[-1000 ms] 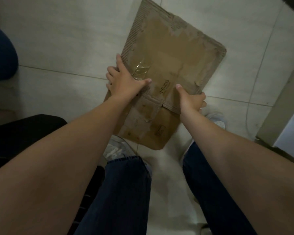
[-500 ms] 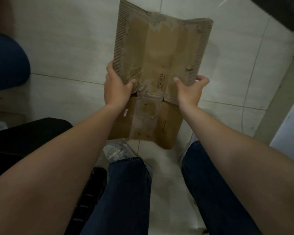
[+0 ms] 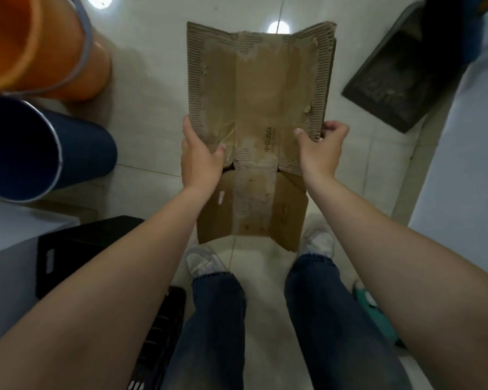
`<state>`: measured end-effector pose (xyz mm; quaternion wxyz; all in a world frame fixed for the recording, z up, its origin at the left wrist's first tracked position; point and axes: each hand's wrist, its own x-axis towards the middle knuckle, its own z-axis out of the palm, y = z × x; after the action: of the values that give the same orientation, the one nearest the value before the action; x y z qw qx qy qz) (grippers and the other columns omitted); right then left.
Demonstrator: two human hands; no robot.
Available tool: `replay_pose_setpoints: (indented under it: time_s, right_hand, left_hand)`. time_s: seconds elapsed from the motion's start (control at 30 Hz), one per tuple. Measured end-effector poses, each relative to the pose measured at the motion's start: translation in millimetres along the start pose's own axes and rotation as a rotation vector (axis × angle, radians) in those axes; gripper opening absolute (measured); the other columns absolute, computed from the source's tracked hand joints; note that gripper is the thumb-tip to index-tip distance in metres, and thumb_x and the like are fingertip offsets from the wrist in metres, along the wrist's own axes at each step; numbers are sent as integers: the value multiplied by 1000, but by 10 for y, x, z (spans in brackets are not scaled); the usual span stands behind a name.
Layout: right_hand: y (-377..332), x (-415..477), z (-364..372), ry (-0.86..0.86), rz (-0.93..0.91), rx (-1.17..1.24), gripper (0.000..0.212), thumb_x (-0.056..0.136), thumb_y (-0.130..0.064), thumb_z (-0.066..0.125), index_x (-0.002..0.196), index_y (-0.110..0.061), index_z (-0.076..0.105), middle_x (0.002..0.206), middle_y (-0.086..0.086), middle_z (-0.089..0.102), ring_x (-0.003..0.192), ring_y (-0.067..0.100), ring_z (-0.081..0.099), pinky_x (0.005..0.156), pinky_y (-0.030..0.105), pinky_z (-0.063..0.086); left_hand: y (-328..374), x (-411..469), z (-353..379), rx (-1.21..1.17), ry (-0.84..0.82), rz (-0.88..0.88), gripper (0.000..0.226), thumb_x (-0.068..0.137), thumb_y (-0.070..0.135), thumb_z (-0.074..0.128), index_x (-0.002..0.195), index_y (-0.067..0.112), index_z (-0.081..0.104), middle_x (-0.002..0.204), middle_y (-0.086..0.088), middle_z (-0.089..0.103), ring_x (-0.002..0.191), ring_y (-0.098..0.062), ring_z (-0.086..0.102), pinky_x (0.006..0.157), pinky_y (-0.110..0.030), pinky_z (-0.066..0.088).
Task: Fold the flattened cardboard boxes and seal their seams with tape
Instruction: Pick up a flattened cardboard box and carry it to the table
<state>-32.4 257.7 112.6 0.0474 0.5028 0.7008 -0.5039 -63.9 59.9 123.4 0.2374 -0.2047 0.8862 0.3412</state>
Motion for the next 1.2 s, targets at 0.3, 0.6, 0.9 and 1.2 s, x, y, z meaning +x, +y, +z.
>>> replay_pose_setpoints:
  time_s: [0.3,0.6,0.9,1.2]
  right_hand:
    - [-2154,-644,-1076,-50,-256,-37,40,98,-17,65,131,-16,43,114,-11,50,86,-5,50,60,-3,37]
    - [-4214,-1386,-2232,-108,-413,45,43,98,-19,64,137,-22,45,120,-12,47,105,3,45,86,21,39]
    - [-5859,-2011,-2787,-147,-552,93,41,98,-22,65,135,-21,49,120,-9,52,102,7,49,83,24,40]
    - [-7194,-1868,-2267,-162,-619,116,30,97,-24,64,125,-23,52,110,-10,58,100,10,59,84,30,51]
  left_hand:
    - [1637,-817,-1408,-99,95,98,93,96,37,68,161,35,2,159,-3,41,136,-27,51,103,-38,44]
    - [3356,-1802,-2939,-212,319,202,63,104,23,55,158,23,23,153,0,49,137,-23,50,97,-29,39]
    - [4515,-2364,-4228,-282,448,187,61,106,24,51,159,22,21,135,-10,63,96,-19,66,66,-23,47]
    - [5176,-1576,-5142,-312,483,189,45,107,23,43,152,26,38,135,-2,64,113,-27,65,92,-44,55]
